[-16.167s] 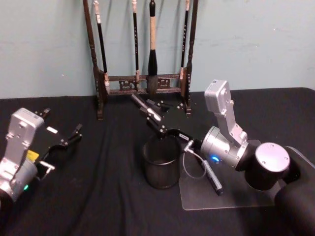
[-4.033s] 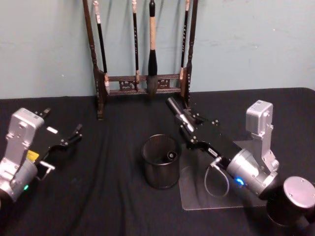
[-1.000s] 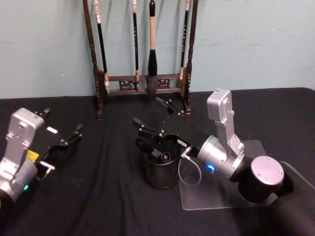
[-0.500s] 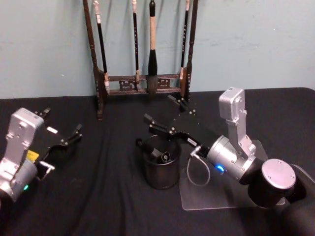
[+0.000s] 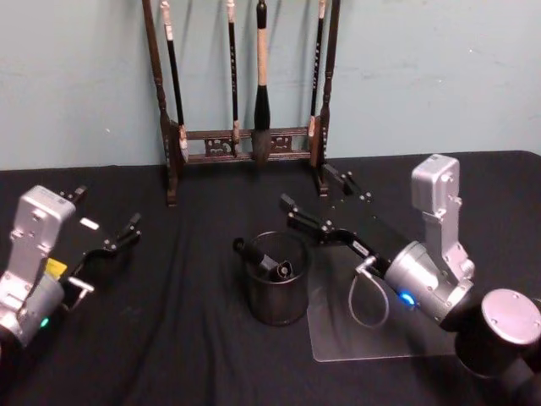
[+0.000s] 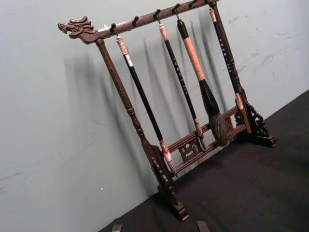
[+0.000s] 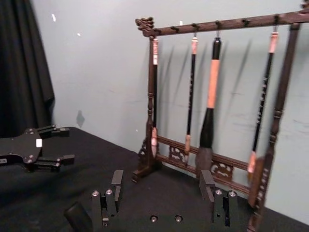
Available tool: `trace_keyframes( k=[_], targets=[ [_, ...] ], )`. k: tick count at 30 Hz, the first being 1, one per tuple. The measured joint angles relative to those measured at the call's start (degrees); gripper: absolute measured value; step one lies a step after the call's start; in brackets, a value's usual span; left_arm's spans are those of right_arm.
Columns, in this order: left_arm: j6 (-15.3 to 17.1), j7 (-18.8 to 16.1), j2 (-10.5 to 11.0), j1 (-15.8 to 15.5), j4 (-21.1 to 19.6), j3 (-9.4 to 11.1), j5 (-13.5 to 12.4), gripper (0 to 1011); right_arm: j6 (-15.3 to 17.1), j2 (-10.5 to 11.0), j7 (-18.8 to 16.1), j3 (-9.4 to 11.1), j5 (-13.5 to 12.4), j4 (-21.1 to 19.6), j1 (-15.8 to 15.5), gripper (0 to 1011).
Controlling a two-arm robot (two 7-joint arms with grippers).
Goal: Pick up the water-based marker from the table and place it into the pen holder.
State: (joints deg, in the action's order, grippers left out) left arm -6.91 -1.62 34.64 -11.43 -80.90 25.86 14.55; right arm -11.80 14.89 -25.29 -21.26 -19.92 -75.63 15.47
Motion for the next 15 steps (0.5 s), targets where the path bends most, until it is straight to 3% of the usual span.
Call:
trace_keyframes(
  k=[15],
  targets=[
    [0.0,0.0,0.0,0.0,0.0,0.0,0.0,1009,2.1,2.8,3.7,3.5,1.4,-6.6,-7.5,1002]
  ],
)
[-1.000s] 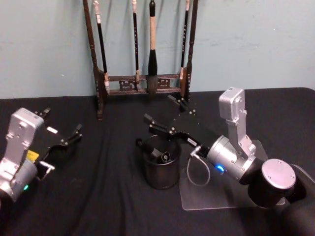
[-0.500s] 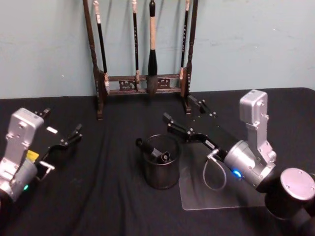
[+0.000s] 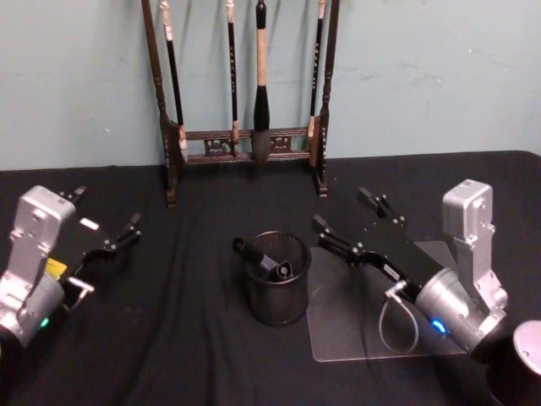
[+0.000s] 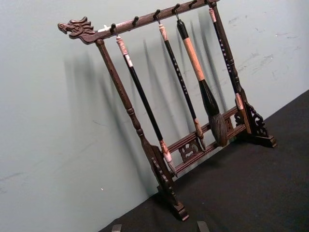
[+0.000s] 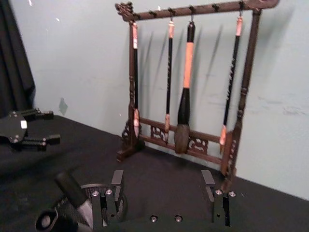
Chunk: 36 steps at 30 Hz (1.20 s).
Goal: Pick up the water-based marker from the table and place it into the pen holder.
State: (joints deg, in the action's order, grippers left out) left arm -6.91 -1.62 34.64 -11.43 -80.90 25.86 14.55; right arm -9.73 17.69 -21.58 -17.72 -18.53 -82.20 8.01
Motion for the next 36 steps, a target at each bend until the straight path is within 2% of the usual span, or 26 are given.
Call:
trace_keyframes(
  k=[12,19,28,36],
  targets=[
    [0.0,0.0,0.0,0.0,0.0,0.0,0.0,1009,-0.3,0.2,1.1,2.2,0.3,0.0,-3.0,1002],
    [0.0,0.0,0.0,0.0,0.0,0.0,0.0,1009,-0.7,-0.5,2.1,2.9,1.7,0.9,-4.3,1002],
    [0.0,0.0,0.0,0.0,0.0,0.0,0.0,1009,-1.7,-1.4,3.4,3.6,4.1,3.0,-4.4,1002],
    [0.0,0.0,0.0,0.0,0.0,0.0,0.0,1009,-2.1,-2.2,3.4,4.2,4.8,4.5,-4.2,1002]
  ],
)
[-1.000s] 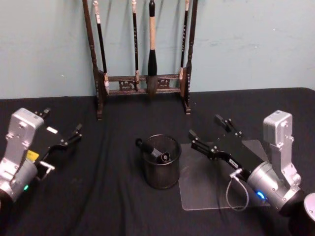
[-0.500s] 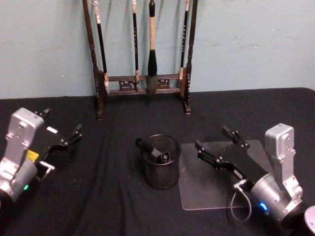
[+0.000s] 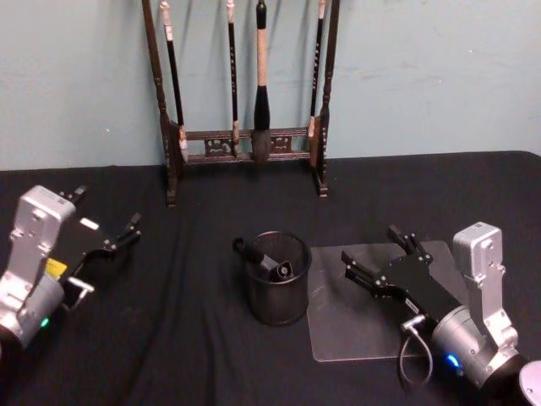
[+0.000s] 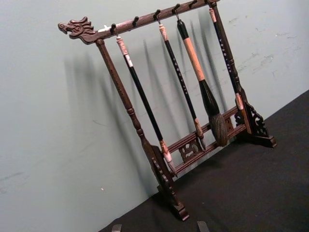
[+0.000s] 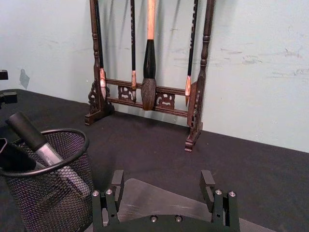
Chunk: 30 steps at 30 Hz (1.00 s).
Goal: Pick up the water-based marker from the table and place it into the pen holder.
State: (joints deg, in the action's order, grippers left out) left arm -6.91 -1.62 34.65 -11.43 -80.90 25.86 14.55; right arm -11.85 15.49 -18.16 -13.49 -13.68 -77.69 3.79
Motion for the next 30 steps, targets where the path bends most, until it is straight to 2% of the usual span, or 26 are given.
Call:
trace_keyframes(
  k=[30],
  targets=[
    [0.0,0.0,0.0,0.0,0.0,0.0,0.0,1009,0.0,0.0,-0.2,-0.1,0.0,-0.1,0.1,1002]
  ],
)
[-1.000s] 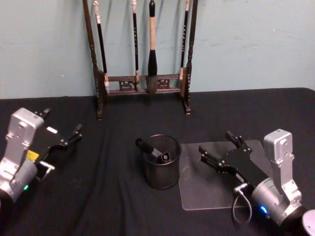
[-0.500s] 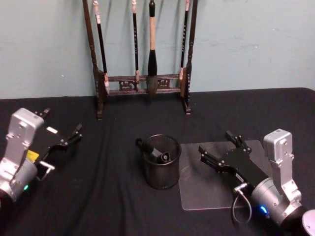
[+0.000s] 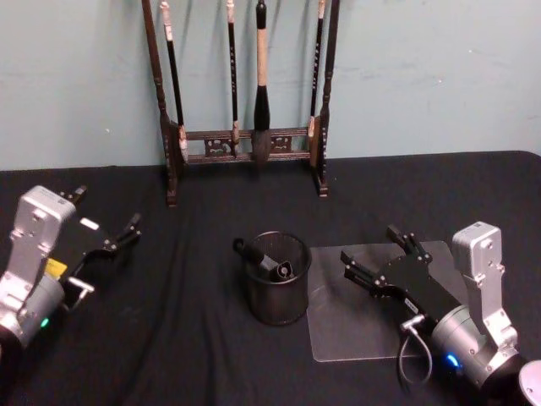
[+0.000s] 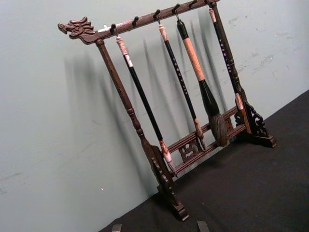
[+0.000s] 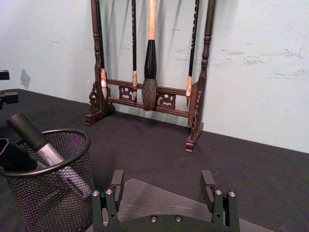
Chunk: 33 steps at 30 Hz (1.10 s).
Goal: Pick up the water-based marker from the table and place it into the pen holder.
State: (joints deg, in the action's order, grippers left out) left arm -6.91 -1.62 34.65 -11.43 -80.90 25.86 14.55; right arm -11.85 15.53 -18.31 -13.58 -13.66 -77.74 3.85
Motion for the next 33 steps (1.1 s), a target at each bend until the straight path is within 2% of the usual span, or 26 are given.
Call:
trace_keyframes(
  k=[33],
  targets=[
    [0.0,0.0,0.0,0.0,0.0,0.0,0.0,1009,0.0,0.0,0.0,0.0,-0.1,0.0,0.0,1002]
  ],
)
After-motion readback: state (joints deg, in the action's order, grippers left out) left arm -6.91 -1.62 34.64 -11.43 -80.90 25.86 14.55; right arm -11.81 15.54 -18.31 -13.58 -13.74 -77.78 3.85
